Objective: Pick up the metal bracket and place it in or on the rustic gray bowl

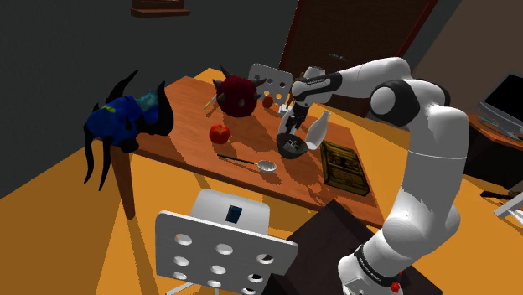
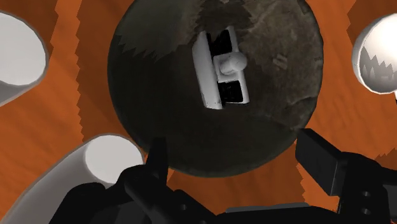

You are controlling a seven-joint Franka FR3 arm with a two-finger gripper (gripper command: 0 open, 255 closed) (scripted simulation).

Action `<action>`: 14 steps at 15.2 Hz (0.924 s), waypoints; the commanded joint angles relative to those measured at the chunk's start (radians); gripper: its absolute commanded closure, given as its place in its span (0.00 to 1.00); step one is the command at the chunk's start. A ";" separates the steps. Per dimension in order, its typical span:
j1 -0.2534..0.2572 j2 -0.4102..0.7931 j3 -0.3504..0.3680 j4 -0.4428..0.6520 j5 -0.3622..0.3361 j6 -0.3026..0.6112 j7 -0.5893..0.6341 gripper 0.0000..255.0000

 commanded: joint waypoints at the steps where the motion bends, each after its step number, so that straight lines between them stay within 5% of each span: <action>1: 0.000 0.000 0.000 0.000 0.000 0.000 0.000 0.00; 6: 0.004 -0.053 -0.006 0.051 -0.011 -0.103 0.007 0.00; 14: 0.004 -0.053 -0.006 0.051 -0.011 -0.103 0.007 0.00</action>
